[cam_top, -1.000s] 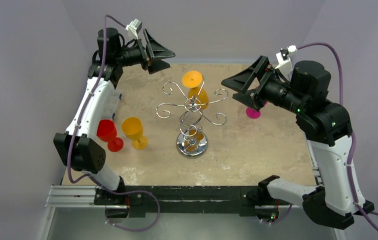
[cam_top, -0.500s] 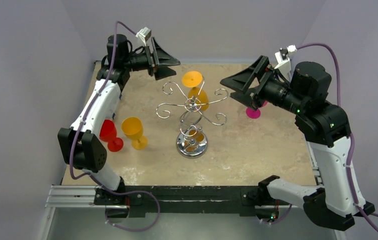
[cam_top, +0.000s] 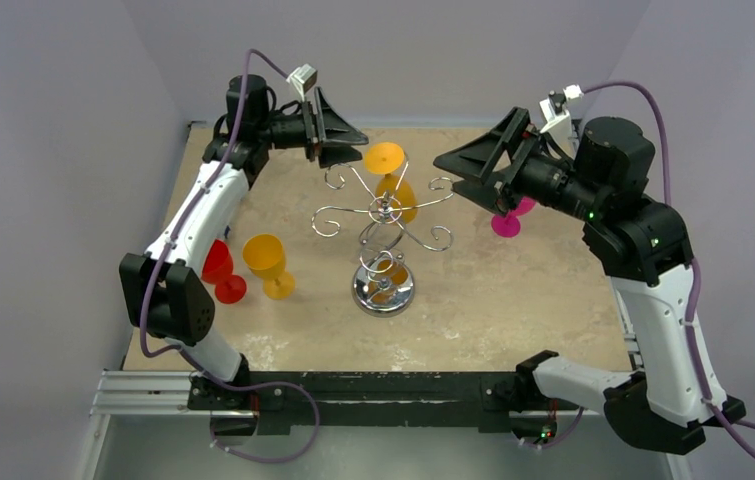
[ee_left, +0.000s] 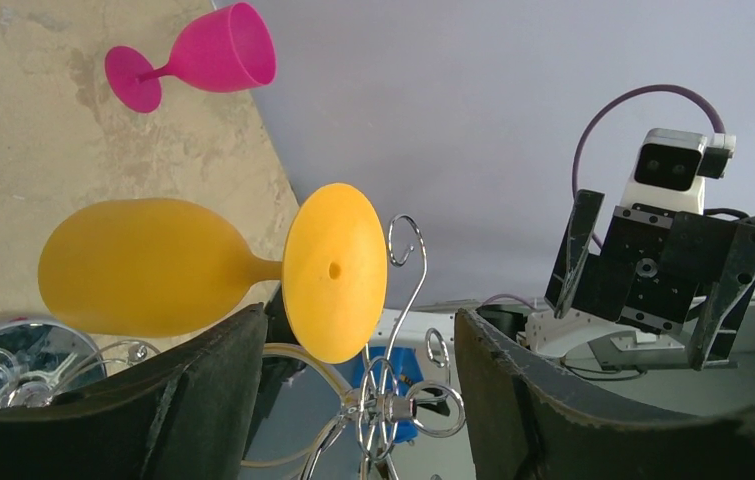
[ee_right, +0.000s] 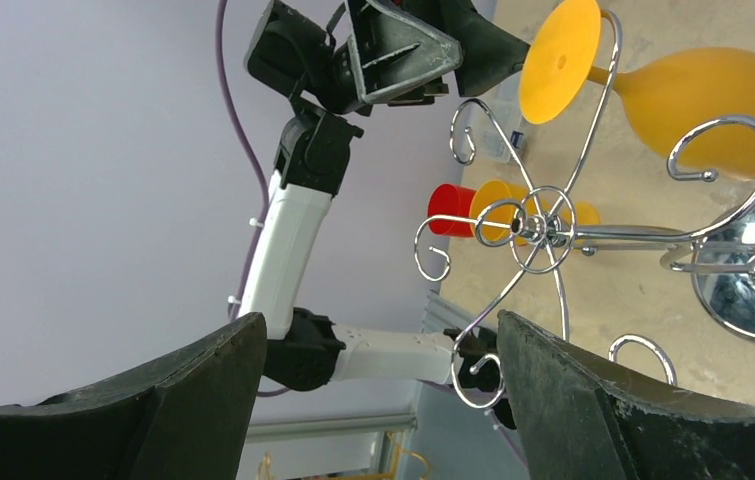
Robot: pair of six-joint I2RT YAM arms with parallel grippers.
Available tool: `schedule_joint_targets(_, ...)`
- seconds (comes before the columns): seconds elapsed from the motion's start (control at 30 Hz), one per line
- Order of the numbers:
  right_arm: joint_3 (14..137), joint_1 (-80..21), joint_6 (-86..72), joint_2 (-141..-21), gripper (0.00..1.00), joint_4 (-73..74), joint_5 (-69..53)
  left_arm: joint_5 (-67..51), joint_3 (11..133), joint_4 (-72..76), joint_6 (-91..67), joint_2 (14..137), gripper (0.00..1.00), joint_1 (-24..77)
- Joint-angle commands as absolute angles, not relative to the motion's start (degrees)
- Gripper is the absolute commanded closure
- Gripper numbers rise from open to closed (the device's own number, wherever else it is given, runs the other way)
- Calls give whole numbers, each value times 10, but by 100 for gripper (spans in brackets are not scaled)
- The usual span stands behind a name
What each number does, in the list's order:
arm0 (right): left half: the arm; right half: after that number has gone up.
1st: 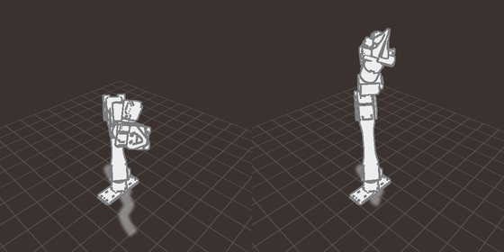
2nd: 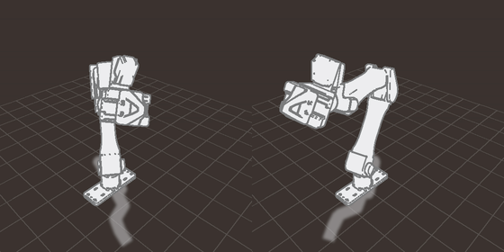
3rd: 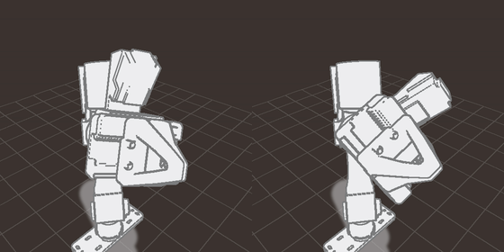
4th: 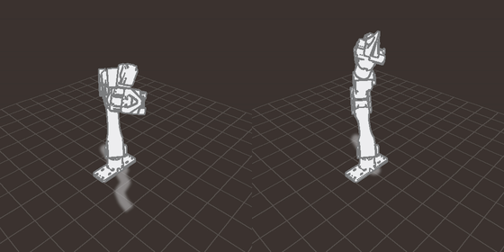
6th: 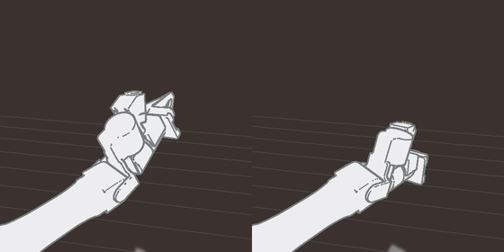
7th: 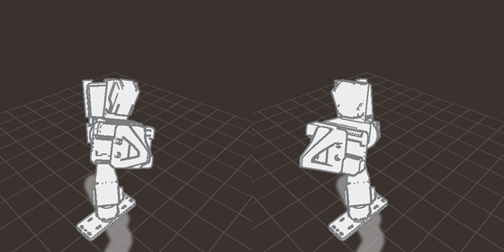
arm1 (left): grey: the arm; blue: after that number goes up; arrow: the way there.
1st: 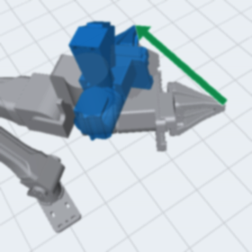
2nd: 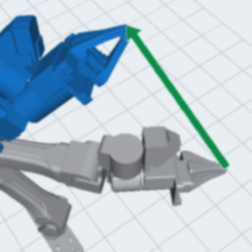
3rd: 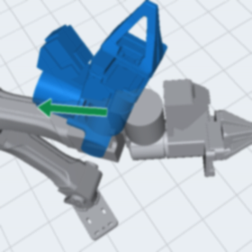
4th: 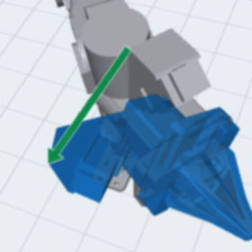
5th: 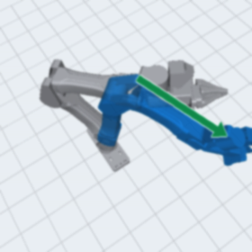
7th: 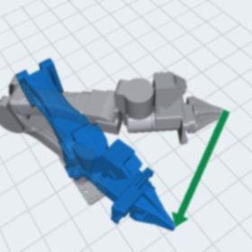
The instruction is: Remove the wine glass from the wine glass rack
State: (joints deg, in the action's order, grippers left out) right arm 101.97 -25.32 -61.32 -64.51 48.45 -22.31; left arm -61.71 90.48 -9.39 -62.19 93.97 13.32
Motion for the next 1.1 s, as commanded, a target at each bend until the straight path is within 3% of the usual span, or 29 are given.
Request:
schedule_joint_targets(0.0,1021,-251,-618,-648,16,458,-243,-636,910,-96,-601,943,34,139)
schedule_joint_targets(1.07,996,-251,-635,-639,18,440,-246,-617,967,-173,-571,954,50,166)
